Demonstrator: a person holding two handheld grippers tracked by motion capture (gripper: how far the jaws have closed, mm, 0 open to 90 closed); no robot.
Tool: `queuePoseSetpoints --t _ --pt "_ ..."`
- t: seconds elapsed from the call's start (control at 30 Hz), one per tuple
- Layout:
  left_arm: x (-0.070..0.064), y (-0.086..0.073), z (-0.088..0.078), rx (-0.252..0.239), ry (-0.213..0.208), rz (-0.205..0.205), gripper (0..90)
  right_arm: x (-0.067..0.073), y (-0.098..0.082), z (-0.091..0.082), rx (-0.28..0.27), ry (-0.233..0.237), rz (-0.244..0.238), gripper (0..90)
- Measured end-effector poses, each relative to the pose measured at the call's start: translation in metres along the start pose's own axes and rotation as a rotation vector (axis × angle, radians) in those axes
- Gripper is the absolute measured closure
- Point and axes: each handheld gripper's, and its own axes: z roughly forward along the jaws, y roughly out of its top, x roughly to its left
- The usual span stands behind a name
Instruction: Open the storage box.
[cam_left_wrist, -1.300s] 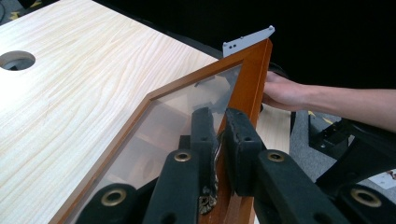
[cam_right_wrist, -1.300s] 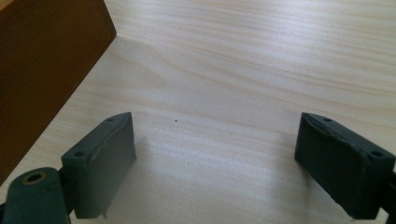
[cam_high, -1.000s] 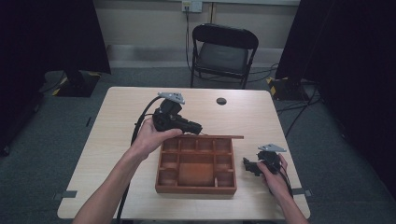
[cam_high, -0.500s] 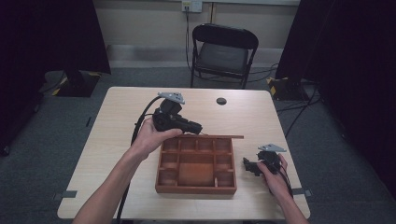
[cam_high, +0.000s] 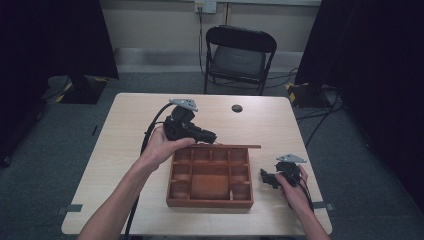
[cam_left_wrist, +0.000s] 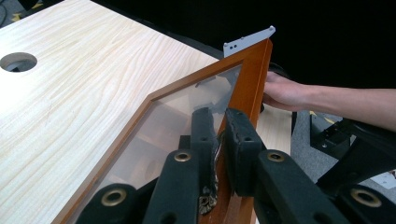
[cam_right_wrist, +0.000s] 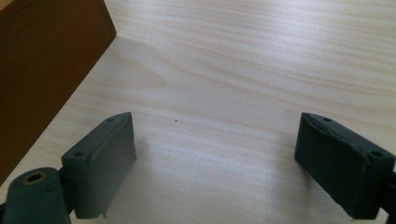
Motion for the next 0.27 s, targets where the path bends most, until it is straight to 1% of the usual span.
queuePoseSetpoints --t 0.27 --pt "0.0005 0.0003 -0.0002 0.002 -0.001 0.0 82.6 0.0 0.0001 0.0 0.001 0.0 0.001 11.4"
